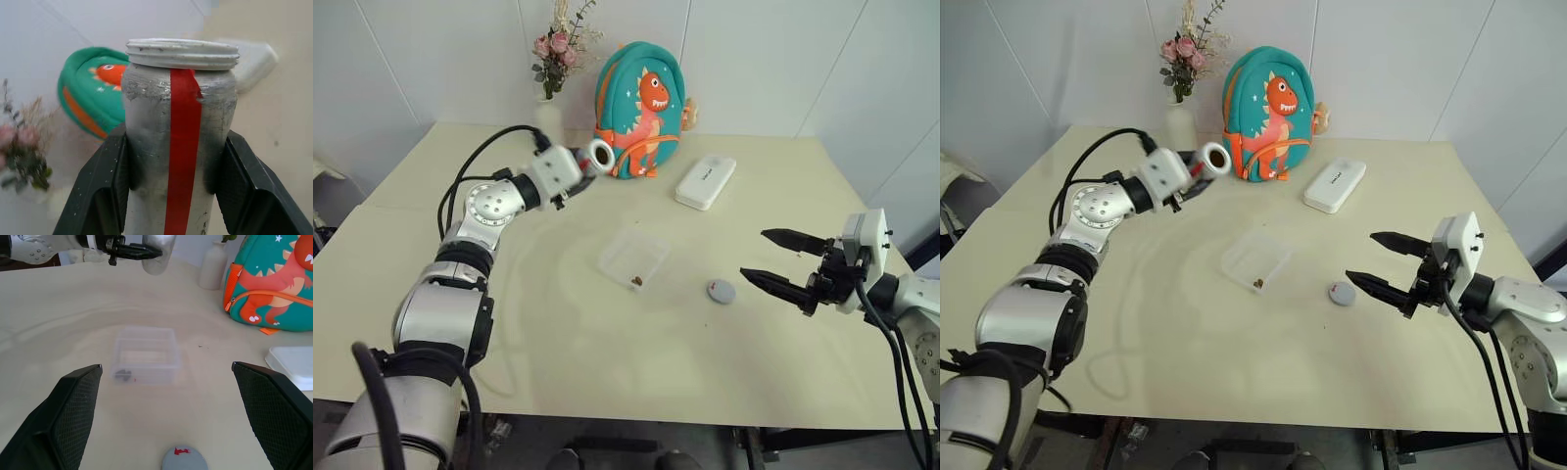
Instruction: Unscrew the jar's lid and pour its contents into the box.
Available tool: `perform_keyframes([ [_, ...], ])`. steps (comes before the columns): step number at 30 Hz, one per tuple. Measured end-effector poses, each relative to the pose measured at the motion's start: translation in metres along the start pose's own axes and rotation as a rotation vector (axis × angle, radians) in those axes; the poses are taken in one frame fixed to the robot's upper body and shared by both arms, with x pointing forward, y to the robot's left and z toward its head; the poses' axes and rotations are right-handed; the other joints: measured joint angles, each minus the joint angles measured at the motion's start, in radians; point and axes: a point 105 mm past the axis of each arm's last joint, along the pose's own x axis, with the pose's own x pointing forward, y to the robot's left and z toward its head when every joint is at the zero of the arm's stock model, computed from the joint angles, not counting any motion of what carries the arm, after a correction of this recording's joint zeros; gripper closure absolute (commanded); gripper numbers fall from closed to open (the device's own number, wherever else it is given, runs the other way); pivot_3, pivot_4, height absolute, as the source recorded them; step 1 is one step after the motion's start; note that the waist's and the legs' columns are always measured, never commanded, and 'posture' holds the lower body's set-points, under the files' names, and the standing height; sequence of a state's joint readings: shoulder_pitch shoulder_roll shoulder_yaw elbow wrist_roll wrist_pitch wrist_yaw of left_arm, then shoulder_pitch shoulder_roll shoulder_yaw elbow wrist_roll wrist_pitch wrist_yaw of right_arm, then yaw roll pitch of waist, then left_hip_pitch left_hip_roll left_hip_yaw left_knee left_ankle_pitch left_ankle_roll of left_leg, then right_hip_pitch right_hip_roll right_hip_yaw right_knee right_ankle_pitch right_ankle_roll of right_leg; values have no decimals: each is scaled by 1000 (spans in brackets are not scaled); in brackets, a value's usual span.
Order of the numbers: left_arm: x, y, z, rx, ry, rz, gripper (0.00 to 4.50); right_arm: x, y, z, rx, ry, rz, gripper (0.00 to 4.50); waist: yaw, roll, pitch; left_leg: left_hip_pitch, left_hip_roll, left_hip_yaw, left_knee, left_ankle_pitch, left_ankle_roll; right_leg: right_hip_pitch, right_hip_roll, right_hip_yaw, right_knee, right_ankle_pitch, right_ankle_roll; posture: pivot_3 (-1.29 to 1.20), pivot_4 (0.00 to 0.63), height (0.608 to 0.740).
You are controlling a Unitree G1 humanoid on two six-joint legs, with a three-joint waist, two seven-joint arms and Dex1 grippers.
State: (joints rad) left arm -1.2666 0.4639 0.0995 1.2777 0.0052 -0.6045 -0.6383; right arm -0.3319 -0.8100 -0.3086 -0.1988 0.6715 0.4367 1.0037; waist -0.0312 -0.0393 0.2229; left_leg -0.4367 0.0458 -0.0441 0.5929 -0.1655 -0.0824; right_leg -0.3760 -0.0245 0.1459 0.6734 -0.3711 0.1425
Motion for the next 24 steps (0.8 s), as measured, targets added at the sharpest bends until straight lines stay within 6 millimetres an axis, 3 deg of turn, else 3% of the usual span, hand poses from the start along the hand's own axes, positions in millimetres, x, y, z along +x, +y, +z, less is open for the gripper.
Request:
perform_keyframes([
  [4, -24, -5, -34, -305, -9, 85, 2495, 3, -3, -5, 16, 22, 31, 37, -3, 0, 0, 1, 0, -1, 3, 1, 0, 0, 0, 0, 5, 0, 0, 0, 150, 740],
  [9, -44, -27, -54, -536, -79, 86, 2495, 10, -8, -3, 13, 22, 63, 37, -2, 0, 0, 1, 0, -2, 5, 3, 1, 1, 0, 0, 6, 3, 0, 0, 150, 740],
  [16, -61, -52, -77, -624, -24, 32, 2495, 9, -10, -12, 49, 46, 93, 37, -1, 0, 0, 1, 0, -2, 5, 4, 1, 1, 0, 0, 5, 4, 1, 0, 150, 740],
  [19, -67, -58, -89, -636, 55, 7, 2495, 7, -11, -16, 66, 54, 101, 37, -2, 0, 0, 1, 0, -2, 5, 4, 1, 1, 0, 0, 5, 4, 1, 0, 150, 740],
  [24, -69, -58, -90, -580, 97, -32, 2495, 4, -13, -20, 79, 62, 92, 37, -8, 3, -2, 2, 0, -2, 4, 4, 1, 1, 0, 0, 5, 4, 0, 0, 150, 740],
])
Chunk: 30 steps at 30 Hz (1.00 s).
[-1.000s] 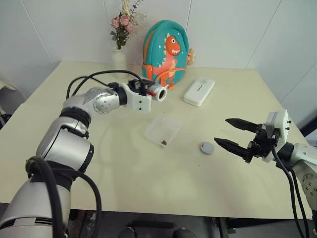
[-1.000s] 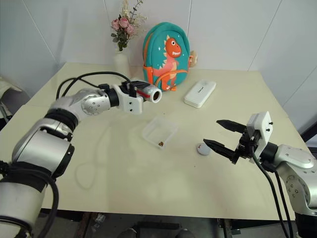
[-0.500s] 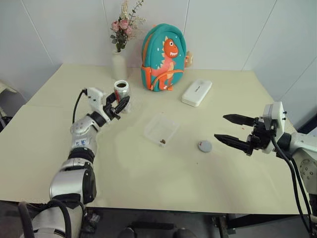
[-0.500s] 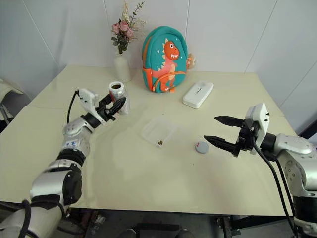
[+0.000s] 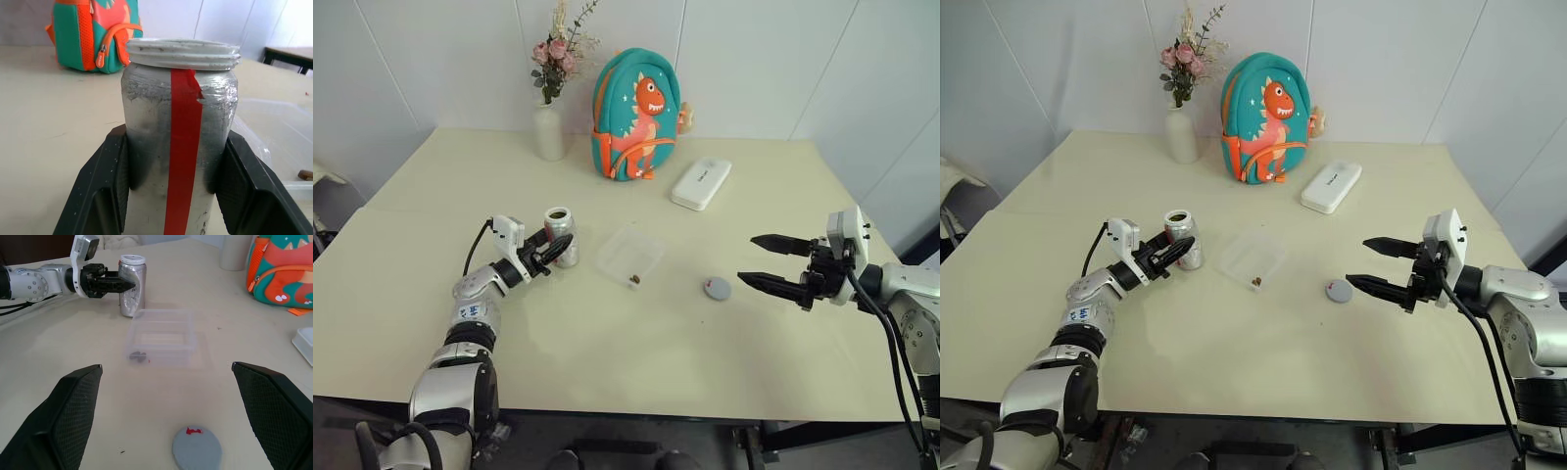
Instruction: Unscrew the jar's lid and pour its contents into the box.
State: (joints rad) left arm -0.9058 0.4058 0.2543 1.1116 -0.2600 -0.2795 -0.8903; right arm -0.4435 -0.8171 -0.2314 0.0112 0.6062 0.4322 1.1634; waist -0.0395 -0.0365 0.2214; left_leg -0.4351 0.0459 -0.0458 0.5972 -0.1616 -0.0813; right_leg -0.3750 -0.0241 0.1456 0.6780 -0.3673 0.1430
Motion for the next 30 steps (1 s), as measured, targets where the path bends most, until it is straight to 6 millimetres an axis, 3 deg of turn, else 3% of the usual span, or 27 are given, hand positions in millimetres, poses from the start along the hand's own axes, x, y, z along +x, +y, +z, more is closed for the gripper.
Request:
perform_keyframes([
  [2, 0, -1, 0, 28, 17, -15, 2495, -1, -1, 1, -3, -5, -5, 37, -2, 0, 0, 0, 0, 0, 0, 0, 0, 0, 0, 0, 0, 0, 0, 0, 150, 740],
  [4, -1, -1, 0, 57, 30, -28, 1753, -2, -1, 2, -4, -7, -7, 0, -5, 0, 0, 0, 0, 0, 0, 0, 0, 0, 0, 0, 0, 0, 0, 0, 150, 740],
  [10, -4, -3, -4, 67, 59, -55, 82, -2, -1, 2, -6, -7, -5, 0, -14, 0, 0, -1, 0, 0, -1, 0, 0, 0, 0, 0, -2, 0, 0, 0, 150, 740],
  [23, -33, -6, 1, 92, 152, -229, 32, -3, 2, 9, -6, -22, 53, 0, -17, 0, 0, -1, 0, 0, -4, 0, 0, 0, 0, 0, -5, 0, 0, 0, 150, 740],
  [30, -56, -1, 17, 86, 245, -334, 32, -13, -5, 15, -18, -29, 40, 0, -18, 0, 0, -1, 0, 0, -5, 0, 0, 0, 0, 0, -6, 0, 0, 0, 150, 740],
])
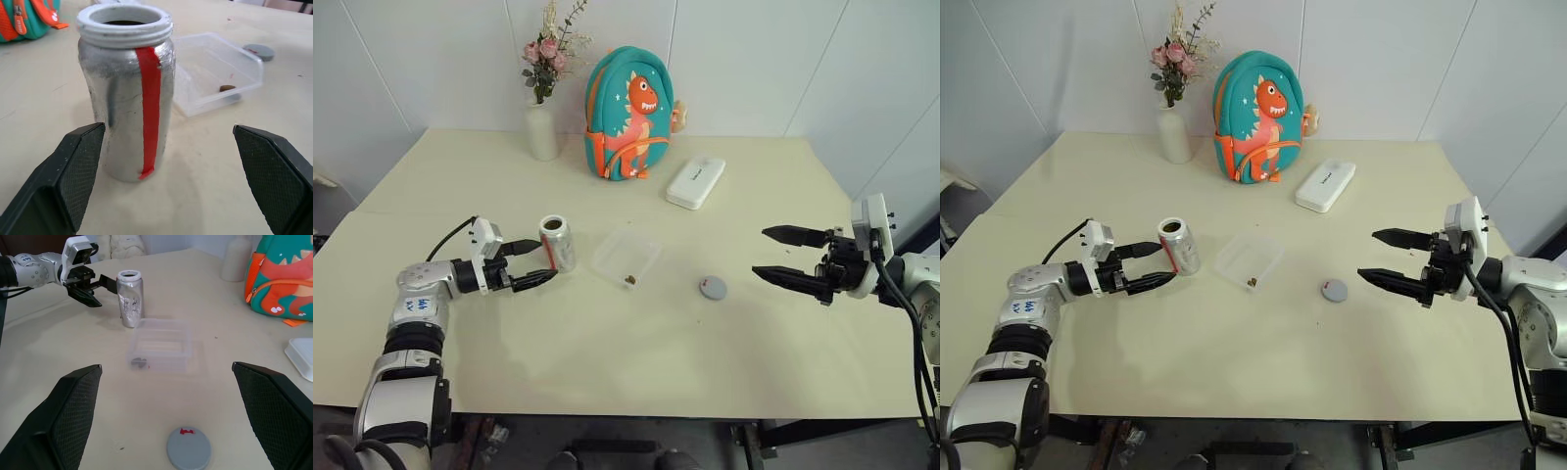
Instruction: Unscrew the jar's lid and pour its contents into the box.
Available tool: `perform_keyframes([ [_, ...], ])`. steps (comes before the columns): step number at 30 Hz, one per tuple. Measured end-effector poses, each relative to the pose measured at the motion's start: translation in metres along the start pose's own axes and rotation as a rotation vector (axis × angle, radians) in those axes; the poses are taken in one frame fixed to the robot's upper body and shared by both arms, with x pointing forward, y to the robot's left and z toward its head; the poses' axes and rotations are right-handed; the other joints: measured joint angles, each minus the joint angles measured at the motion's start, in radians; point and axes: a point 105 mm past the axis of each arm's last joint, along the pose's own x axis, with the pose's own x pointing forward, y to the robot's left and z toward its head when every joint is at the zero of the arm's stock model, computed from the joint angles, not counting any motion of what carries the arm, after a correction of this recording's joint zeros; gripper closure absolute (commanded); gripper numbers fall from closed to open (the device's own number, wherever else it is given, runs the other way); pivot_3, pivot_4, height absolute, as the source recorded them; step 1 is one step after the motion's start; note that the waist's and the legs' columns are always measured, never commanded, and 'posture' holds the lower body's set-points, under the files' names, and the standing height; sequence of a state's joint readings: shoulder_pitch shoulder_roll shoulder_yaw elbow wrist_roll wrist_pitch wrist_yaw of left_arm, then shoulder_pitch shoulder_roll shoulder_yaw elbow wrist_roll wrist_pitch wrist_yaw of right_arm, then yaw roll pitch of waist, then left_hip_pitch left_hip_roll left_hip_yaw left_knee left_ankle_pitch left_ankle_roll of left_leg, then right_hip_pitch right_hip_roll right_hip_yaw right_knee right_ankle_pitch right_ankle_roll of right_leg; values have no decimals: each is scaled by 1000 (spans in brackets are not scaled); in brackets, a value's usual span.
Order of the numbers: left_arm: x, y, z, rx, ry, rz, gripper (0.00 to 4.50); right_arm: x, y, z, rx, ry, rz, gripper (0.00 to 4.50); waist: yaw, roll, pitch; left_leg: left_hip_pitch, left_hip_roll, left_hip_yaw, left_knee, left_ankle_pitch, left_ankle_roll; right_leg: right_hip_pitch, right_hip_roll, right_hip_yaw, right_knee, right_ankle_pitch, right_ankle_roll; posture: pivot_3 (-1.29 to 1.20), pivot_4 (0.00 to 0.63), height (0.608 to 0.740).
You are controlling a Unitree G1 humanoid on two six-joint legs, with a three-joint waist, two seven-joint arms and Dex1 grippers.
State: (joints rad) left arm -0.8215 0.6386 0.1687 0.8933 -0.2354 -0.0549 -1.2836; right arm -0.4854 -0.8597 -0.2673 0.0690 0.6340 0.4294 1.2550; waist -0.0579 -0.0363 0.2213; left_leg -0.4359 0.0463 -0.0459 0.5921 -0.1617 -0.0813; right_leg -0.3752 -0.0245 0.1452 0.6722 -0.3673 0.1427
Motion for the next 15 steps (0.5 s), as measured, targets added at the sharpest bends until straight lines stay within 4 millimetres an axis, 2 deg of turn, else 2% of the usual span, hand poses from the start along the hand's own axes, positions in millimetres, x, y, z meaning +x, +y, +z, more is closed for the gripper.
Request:
perform_keyframes([
  [4, -4, 0, 2, -12, 25, -20, 32, -1, -1, -1, -6, 5, -9, 0, 0, 0, 0, 0, 0, 0, 0, 0, 0, 0, 0, 0, 0, 0, 0, 0, 150, 740],
  [6, -13, -1, 4, 7, 68, -53, 32, -3, 0, -4, -2, 11, -10, 0, -3, 0, 0, 0, 0, 0, -2, 0, 0, 0, 0, 0, -2, 0, 0, 0, 150, 740],
  [10, -61, 5, 14, 114, 171, -43, 32, -12, 1, -4, -5, 44, -14, 0, -15, 0, 0, 0, 1, 0, -5, 0, 0, -2, 0, 0, -3, -1, -1, 0, 150, 740],
  [12, -86, 12, 31, 145, 130, 4, 32, -17, 2, 0, -26, 66, 5, 0, -17, 0, 0, 0, 1, 0, -6, 0, 0, -2, 0, -1, -4, -1, -2, 0, 150, 740],
  [15, -112, 19, 49, 186, 87, 88, 32, -21, 4, 1, -33, 78, 27, 0, -19, 0, 0, 0, 1, 1, -7, 0, 0, -1, -1, -1, -6, -1, -2, 0, 150, 740],
])
